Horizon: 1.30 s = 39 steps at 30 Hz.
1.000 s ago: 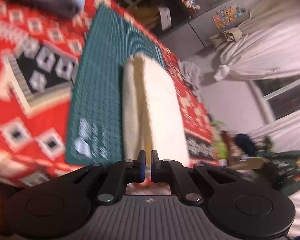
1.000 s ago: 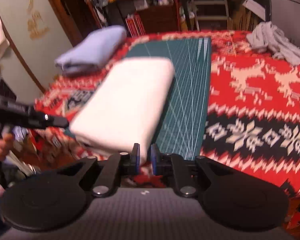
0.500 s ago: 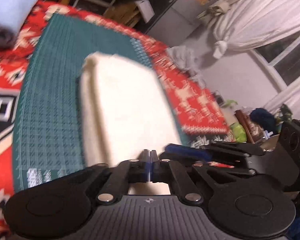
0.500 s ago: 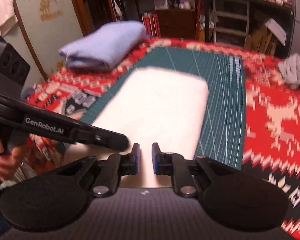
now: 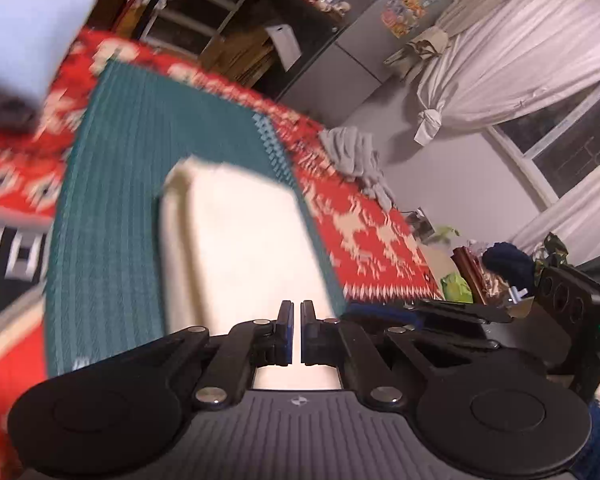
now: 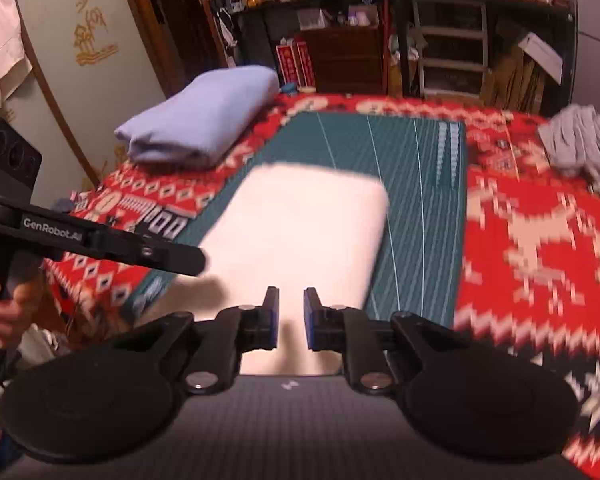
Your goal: Fold clothes
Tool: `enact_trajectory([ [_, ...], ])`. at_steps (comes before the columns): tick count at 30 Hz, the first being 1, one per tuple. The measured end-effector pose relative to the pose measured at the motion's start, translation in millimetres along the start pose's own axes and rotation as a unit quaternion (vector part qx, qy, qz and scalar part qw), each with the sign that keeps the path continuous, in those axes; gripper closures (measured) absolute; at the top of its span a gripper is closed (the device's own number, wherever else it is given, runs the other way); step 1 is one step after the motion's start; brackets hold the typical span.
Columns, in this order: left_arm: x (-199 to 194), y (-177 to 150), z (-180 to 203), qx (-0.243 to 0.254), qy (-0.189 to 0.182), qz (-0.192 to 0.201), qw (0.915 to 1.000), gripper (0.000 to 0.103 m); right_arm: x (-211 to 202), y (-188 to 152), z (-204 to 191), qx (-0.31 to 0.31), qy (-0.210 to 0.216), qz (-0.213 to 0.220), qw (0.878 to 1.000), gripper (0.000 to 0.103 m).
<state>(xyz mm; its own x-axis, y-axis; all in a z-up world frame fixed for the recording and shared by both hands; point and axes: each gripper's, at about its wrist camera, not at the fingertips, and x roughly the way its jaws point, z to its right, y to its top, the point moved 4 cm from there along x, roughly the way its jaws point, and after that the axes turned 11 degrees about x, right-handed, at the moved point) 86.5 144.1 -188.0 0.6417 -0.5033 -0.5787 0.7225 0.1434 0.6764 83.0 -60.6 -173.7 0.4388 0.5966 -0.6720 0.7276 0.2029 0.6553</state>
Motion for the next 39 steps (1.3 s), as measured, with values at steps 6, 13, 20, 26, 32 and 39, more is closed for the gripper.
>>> enact_trajectory([
  [6,39.2,2.2,-13.3,0.048,0.07,-0.035,0.9958,0.101,43.4,11.5,-1.2,-0.008,-0.017,-0.013,1.0,0.091],
  [13,16.6,-19.1,-32.4,0.004,0.046,-0.024,0.9987,0.1,39.3,-2.0,27.5,0.035,-0.003,-0.022,0.999,0.101],
  [20,5.9,15.1,-22.5,0.0,0.04,-0.006,0.9992,0.101,24.2,21.7,28.0,0.047,0.004,-0.002,0.999,0.095],
  [26,40.2,45.5,-19.2,0.025,0.039,0.0,0.9989,0.101,52.0,53.3,15.7,0.043,0.009,0.005,0.999,0.095],
  [32,47.4,28.1,-48.3,0.019,0.091,-0.004,0.9957,0.1,76.9,42.7,29.5,0.048,-0.01,0.003,0.999,0.103],
  [39,25.6,19.2,-65.9,-0.03,0.08,0.002,0.9963,0.1,65.8,38.6,46.7,0.082,-0.014,0.007,0.996,0.103],
])
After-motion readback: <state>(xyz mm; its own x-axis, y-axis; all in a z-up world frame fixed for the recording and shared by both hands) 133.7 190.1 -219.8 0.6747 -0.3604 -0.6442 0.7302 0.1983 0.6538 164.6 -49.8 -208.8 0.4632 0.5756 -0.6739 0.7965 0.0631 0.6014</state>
